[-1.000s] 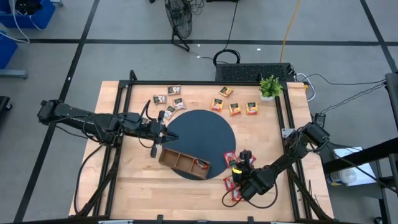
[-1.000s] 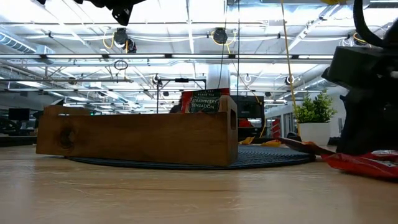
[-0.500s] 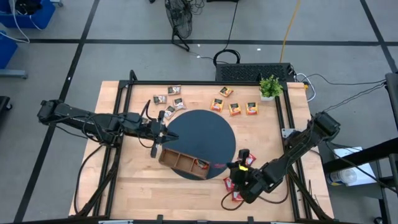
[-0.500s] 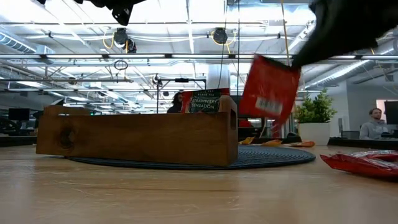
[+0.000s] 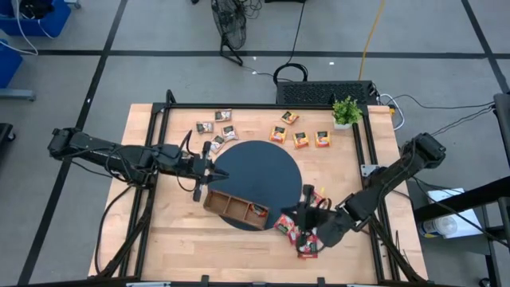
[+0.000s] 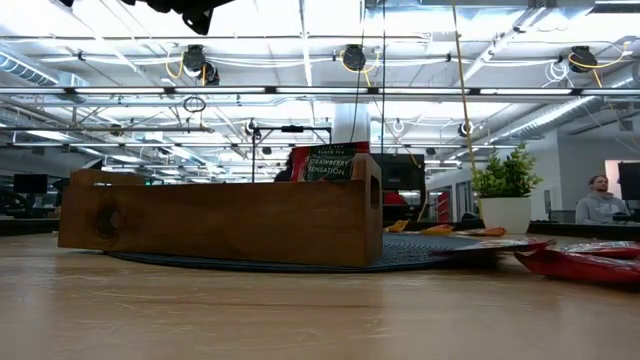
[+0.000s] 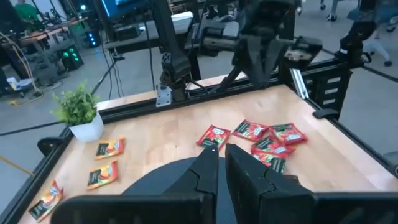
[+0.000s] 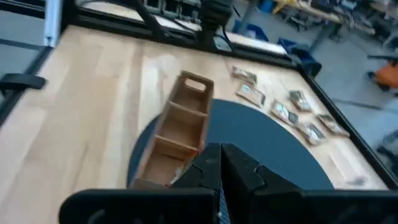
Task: Pick & Place Tea
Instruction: Put the red tea bag into the right section of the wooden organizer
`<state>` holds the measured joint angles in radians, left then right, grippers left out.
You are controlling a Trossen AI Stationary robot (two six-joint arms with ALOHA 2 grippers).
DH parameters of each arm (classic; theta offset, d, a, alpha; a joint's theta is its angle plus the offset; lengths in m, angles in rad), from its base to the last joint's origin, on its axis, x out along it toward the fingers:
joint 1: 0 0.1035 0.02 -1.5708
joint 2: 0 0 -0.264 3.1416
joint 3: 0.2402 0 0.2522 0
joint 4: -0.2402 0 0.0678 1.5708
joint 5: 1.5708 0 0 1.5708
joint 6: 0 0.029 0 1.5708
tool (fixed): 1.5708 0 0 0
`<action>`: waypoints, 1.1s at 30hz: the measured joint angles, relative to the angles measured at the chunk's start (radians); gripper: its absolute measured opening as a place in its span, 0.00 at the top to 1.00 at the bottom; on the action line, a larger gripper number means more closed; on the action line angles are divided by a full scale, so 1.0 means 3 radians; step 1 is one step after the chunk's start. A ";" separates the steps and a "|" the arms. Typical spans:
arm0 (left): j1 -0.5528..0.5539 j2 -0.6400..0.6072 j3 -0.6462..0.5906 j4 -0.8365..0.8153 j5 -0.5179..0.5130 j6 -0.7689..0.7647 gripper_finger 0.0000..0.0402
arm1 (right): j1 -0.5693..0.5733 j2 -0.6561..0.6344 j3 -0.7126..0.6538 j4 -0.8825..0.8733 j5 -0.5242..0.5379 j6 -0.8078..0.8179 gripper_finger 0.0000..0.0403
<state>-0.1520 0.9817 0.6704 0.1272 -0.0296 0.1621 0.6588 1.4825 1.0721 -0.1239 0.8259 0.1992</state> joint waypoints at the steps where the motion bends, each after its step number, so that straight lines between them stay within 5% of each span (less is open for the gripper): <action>1: 0.0000 0.0000 0.0000 0.0009 0.0000 -0.0024 0.91 | -0.0023 0.0026 0.0000 -0.0041 -0.0099 0.0012 1.00; 7: 0.0000 0.0000 0.0000 0.0010 0.0000 -0.0025 0.91 | -0.0162 0.0607 0.0000 -0.0061 -0.0914 -0.0129 0.80; 12: 0.0000 0.0000 0.0000 0.0012 0.0001 -0.0026 0.91 | -0.0133 0.1015 0.0166 -0.0517 -0.1027 0.0002 0.51; 16: 0.0000 0.0000 0.0000 0.0014 0.0001 -0.0030 0.91 | -0.0002 0.1256 0.0572 -0.1118 -0.1045 0.0209 0.38; 24: 0.0000 0.0000 0.0001 0.0015 0.0003 -0.0032 0.91 | 0.0217 0.1848 0.1522 -0.1931 -0.1049 0.0507 0.40; 33: 0.0000 0.0000 0.0001 0.0015 0.0003 -0.0032 0.91 | 0.0254 0.2295 0.1801 -0.2495 -0.1074 0.0832 0.42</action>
<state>-0.1520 0.9817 0.6708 0.1318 -0.0287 0.1524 0.7349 2.1710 1.6123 -0.8725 0.5038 0.4489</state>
